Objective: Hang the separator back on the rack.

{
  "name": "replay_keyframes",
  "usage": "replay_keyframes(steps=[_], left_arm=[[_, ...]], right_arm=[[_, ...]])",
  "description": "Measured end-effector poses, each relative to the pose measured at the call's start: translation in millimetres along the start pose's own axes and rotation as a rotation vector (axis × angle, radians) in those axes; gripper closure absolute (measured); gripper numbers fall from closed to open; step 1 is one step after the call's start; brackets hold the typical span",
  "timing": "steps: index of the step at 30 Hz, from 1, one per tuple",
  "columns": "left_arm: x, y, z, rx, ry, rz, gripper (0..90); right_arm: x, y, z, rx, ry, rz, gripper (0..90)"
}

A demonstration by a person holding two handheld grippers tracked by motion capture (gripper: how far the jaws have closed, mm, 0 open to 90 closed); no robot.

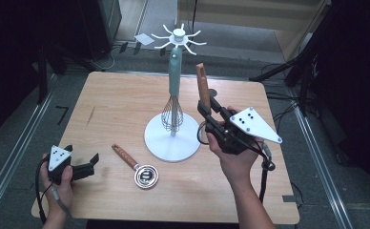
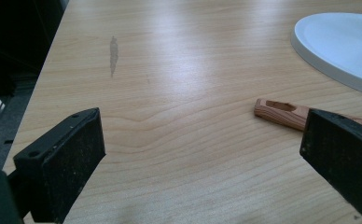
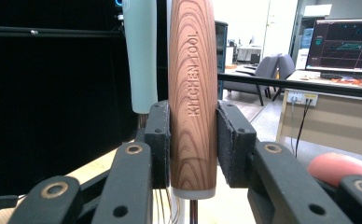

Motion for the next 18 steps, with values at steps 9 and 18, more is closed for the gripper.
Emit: replay_keyframes(steps=[9,18], left_arm=[[-0.1,-0.1,0.0,-0.001,0.001,0.002,0.0],[-0.2,0.0,-0.1,-0.001,0.000,0.001,0.0]], right_arm=[[-0.4,9.1,0.1,0.006,0.000,-0.016,70.0],[-3.5,14.9,1.0,0.004,0.002,-0.034,70.0]])
Point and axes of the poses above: each handheld gripper's, and its own axes: x roughly backward along the jaws, y roughly out of its top, z roughly to its left, the point moved 9 cm from there along -x, roughly forward along the jaws, and after that the axes turned 3 degrees about -x, right-handed, at the moved point
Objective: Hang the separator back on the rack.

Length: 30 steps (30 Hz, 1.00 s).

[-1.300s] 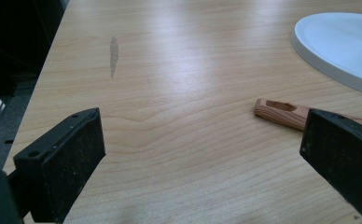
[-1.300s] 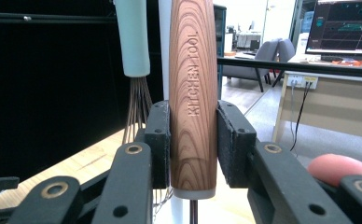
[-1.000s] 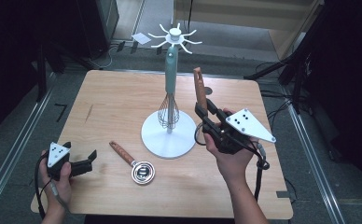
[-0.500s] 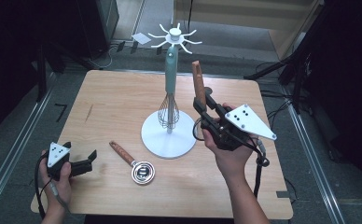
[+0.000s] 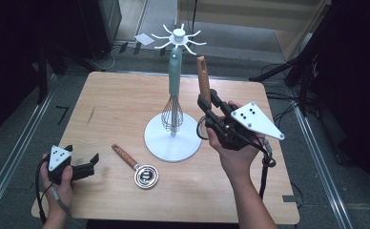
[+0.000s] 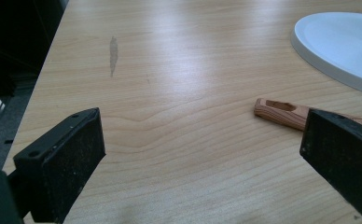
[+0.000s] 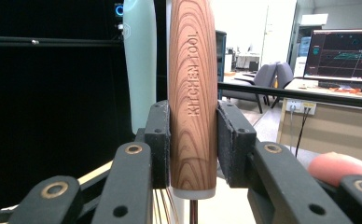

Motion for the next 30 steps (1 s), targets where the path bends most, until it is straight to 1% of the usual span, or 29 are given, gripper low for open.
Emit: replay_keyframes(steps=[2,7,12,21,30], left_arm=[[0.0,0.0,0.0,0.000,0.000,0.000,0.0],[0.1,0.0,0.1,0.001,0.000,0.001,0.0],[0.1,0.0,0.2,0.002,-0.001,0.000,0.0],[0.1,0.0,0.1,0.001,-0.001,0.000,0.0],[0.1,0.0,0.1,0.002,-0.001,0.000,0.0]], right_arm=[[-0.6,1.8,0.8,-0.004,0.002,-0.009,70.1],[-3.9,5.7,2.3,0.006,0.001,-0.022,70.0],[-6.4,8.5,2.2,0.007,-0.001,-0.025,70.0],[-11.9,10.1,2.7,0.008,0.005,-0.020,70.0],[-16.7,7.7,3.0,0.002,0.007,-0.012,70.0]])
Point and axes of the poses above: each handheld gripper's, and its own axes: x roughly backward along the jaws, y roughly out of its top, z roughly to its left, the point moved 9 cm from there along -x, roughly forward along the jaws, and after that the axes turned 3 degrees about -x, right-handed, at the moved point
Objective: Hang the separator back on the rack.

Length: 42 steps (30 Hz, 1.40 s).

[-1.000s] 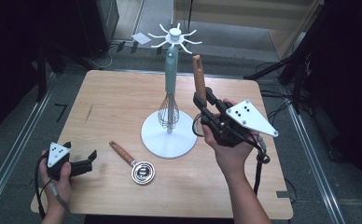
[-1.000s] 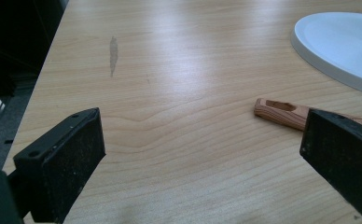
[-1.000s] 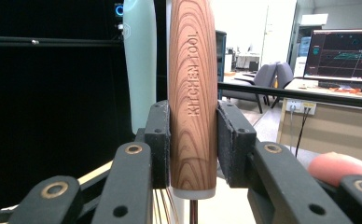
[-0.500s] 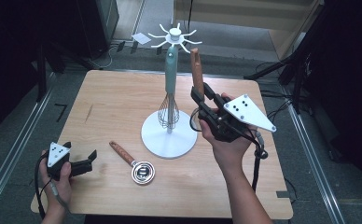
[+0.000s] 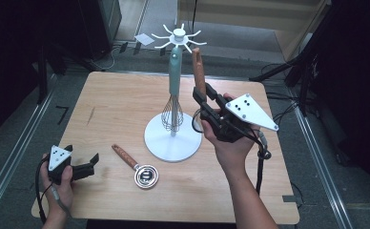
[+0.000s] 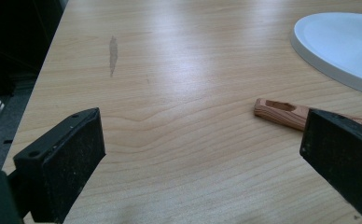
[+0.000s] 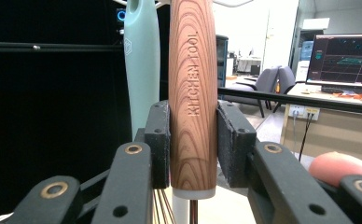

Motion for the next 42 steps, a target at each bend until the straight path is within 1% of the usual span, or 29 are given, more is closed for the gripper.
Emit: replay_keyframes(steps=[11,23,31,35,37,42], left_arm=[[0.0,0.0,0.0,0.000,0.000,0.000,0.0],[0.0,0.0,-0.1,-0.001,0.000,0.001,0.0],[0.0,0.0,0.0,0.000,0.000,0.000,0.0],[0.0,0.0,0.0,-0.001,-0.002,0.001,0.0],[0.0,0.0,0.1,0.000,-0.001,0.001,0.0],[0.0,0.0,0.0,0.000,0.000,0.000,0.0]], right_arm=[[-4.4,-3.5,0.7,-0.001,-0.002,0.006,70.0],[-9.0,-6.4,1.3,-0.005,0.007,0.013,69.9],[-11.7,-7.2,0.9,0.002,0.006,0.013,69.8],[-12.0,-7.2,0.9,-0.007,0.015,0.016,69.5],[-12.4,-7.4,1.6,-0.018,0.028,0.025,68.4],[-12.3,-6.8,2.2,-0.018,0.032,0.028,67.7]])
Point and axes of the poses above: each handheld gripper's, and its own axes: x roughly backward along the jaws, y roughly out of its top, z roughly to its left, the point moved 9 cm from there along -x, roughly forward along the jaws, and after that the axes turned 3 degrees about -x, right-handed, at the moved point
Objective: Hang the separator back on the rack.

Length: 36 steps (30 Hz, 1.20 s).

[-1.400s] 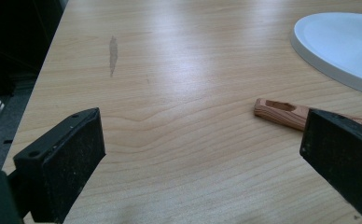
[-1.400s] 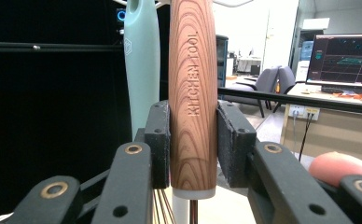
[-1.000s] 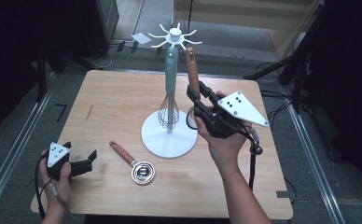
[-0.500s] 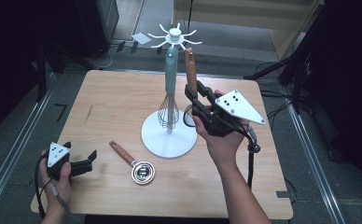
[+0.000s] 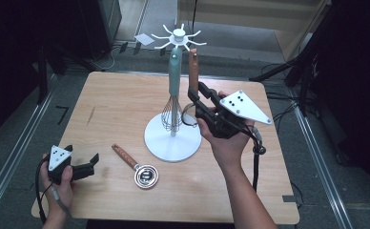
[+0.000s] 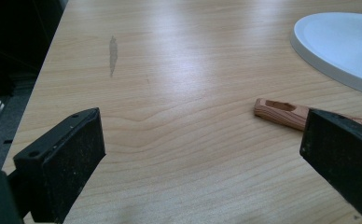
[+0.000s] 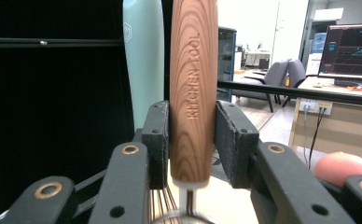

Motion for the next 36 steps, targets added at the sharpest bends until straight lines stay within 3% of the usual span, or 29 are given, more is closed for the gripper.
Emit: replay_keyframes(steps=[5,10,25,36], left_arm=[[0.0,0.0,0.0,0.000,0.000,0.000,0.0],[0.0,0.0,0.1,0.000,0.000,0.001,0.0],[-0.1,0.0,-0.1,-0.001,0.001,0.000,0.0],[0.0,0.0,-0.2,0.000,0.000,0.001,0.0]], right_arm=[[-0.1,0.6,-1.1,0.000,0.001,0.000,69.0],[0.3,3.4,-3.6,0.012,-0.015,0.003,90.0],[-9.1,43.3,-4.1,0.042,-0.012,-0.063,90.0],[-15.8,66.9,-10.0,-0.007,-0.004,-0.104,90.0]])
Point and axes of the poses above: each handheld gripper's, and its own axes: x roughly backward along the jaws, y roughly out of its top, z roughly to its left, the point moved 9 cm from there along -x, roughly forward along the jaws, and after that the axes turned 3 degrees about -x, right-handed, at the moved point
